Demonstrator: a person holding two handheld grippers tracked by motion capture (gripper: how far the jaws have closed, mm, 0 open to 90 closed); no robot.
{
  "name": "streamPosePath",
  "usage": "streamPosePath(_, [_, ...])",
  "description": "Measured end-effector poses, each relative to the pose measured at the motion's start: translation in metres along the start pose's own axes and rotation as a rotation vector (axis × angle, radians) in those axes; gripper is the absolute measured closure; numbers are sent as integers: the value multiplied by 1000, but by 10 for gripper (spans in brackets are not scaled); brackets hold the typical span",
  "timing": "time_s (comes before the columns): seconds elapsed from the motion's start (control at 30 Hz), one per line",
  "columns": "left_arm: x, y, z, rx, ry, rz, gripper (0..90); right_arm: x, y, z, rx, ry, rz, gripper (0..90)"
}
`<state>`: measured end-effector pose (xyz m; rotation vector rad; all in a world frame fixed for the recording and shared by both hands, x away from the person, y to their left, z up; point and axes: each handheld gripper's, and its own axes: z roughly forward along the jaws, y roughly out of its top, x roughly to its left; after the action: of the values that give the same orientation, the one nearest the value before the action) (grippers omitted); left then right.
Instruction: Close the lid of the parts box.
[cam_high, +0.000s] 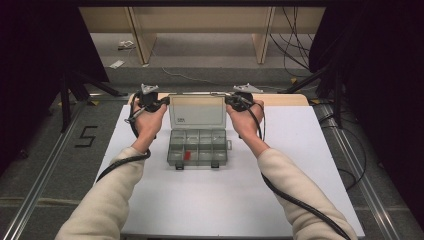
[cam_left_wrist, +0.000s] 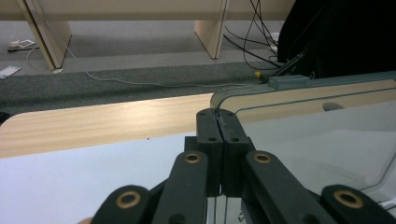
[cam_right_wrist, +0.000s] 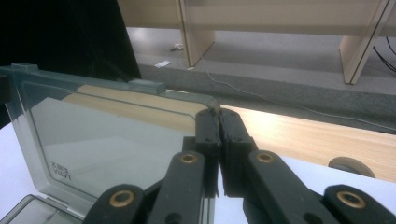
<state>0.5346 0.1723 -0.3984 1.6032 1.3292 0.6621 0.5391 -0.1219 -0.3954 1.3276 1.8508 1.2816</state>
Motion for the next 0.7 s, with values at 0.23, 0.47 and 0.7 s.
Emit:
streamPosePath(0.23, [-1, -2, -5, -10, -1, 10, 889, 1, -2, -5, -5, 4, -6, 882])
streamPosePath(0.47, [-3, -5, -7, -25, 3, 15, 890, 2, -4, -8, -14, 9, -5, 883])
streamPosePath(0.7, [-5, -7, -11, -41, 8, 21, 890, 3, -5, -12, -18, 11, -6, 884])
